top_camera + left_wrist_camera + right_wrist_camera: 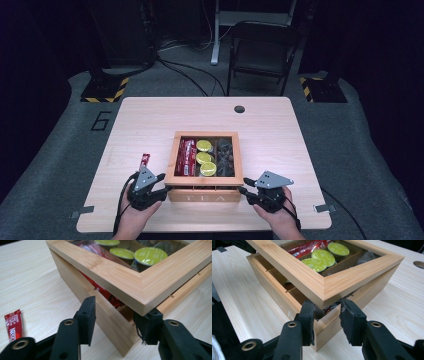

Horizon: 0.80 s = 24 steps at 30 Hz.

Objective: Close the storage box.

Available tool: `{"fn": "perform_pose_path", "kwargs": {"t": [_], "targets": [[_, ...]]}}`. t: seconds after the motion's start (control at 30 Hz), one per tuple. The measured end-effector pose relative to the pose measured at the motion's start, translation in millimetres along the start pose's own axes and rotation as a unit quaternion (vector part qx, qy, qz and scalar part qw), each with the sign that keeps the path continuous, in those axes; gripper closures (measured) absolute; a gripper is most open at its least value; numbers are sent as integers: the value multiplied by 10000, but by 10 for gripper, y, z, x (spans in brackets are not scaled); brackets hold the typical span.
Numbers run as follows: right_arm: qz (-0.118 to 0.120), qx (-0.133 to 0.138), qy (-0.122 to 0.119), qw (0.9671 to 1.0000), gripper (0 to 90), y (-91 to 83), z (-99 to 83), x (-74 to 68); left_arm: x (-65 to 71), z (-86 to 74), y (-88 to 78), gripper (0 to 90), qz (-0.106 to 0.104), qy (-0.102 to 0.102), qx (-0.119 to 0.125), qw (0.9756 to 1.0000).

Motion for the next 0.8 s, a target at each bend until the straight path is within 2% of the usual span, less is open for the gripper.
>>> {"fn": "perform_pose_path", "kwargs": {"t": [0.13, 0.17, 0.23, 0.27, 0.33, 0.4, 0.5, 0.6, 0.73, 0.8], "targets": [[33, -41, -44, 10000, 634, 25, -18, -2, 18, 5, -20, 509, -59, 104, -57, 9999], [6, -55, 30, 10000, 634, 29, -21, -12, 30, 3, -27, 509, -70, 133, -61, 9999], [65, -107, -49, 9999, 634, 39, -35, -7, 40, -7, -34, 509, -77, 217, -100, 9997], [28, -116, 15, 9999, 633, 45, -40, -19, 50, -15, -25, 508, -62, 200, -69, 9998], [57, -149, -32, 9999, 633, 49, -47, -15, 46, -19, -24, 503, -93, 212, -97, 9997], [54, -170, 26, 9998, 633, 57, -56, -20, 30, -43, -23, 491, -129, 174, -64, 9997], [96, -168, -36, 9998, 629, 69, -68, -10, 18, -66, -26, 469, -151, 148, -43, 9998], [135, -222, -5, 9997, 626, 75, -82, -13, 6, -90, -32, 451, -295, 20, -28, 9996], [161, -300, 98, 9994, 609, 89, -99, -19, 31, -102, -24, 439, -355, 38, -113, 9993], [192, -369, 67, 9991, 603, 96, -115, -17, 39, -107, -17, 415, -359, 26, -104, 9993]]}}
Point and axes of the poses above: each handheld gripper's, and its own axes: y roughly forward along the jaws, z roughly out of its top, x roughly to its right, the point moved 2 cm from there along y, roughly forward along the jaws, and after that the axes turned 2 degrees about x, right-handed, at the moved point
